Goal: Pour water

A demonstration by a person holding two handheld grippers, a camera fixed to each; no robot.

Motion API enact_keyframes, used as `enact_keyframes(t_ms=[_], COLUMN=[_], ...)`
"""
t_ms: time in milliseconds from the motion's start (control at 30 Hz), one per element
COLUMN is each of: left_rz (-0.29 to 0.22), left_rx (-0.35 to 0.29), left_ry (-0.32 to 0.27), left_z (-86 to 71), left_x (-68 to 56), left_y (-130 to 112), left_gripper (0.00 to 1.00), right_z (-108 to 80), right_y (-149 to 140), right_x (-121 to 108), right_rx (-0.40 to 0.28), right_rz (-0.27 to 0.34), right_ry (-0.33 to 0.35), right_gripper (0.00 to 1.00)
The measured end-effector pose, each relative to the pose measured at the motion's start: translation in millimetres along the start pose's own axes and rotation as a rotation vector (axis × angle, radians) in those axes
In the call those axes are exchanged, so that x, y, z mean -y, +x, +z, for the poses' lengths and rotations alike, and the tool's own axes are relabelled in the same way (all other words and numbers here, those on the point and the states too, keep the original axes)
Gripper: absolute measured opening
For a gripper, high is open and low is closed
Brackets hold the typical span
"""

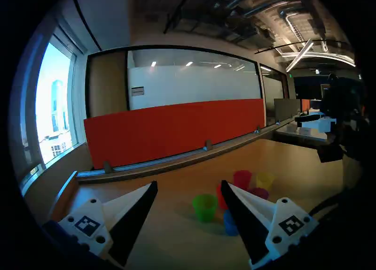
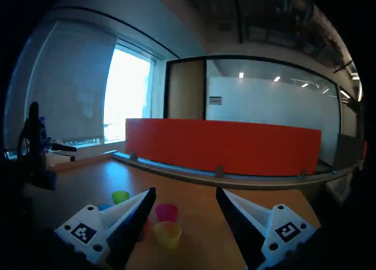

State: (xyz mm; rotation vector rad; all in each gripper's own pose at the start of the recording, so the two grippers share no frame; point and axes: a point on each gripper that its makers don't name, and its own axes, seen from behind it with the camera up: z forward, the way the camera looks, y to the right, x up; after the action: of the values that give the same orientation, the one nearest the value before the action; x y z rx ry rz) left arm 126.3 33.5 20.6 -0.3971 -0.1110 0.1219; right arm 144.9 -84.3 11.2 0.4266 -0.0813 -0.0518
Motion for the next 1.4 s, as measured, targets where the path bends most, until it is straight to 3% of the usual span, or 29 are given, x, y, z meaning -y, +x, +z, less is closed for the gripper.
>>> enact_keyframes(t_ms=[167, 367, 967, 1400], left_rz=[-0.014, -0.024, 0.017, 0.034], left_rx=[0.008, 0.022, 0.086, 0.138], left_ry=[-0.049, -0.092, -0.143, -0.164], left_z=[1.8, 4.1, 17.3, 28.7], left_x=[-3.7, -3.9, -2.2, 2.4], left_y=[0, -2, -18, -29], left_gripper=[1.00, 1.00, 1.00, 1.00], right_z=[1.6, 2.1, 5.3, -0.3], right_y=[6, 12, 11, -5], right_x=[20, 28, 37, 51], right_rx=[0.008, 0.020, 0.064, 0.169], right_rz=[0.022, 0.038, 0.006, -0.068], right_ry=[0.110, 0.178, 0.245, 0.335], right_gripper=[0.99, 0.99, 0.99, 0.99])
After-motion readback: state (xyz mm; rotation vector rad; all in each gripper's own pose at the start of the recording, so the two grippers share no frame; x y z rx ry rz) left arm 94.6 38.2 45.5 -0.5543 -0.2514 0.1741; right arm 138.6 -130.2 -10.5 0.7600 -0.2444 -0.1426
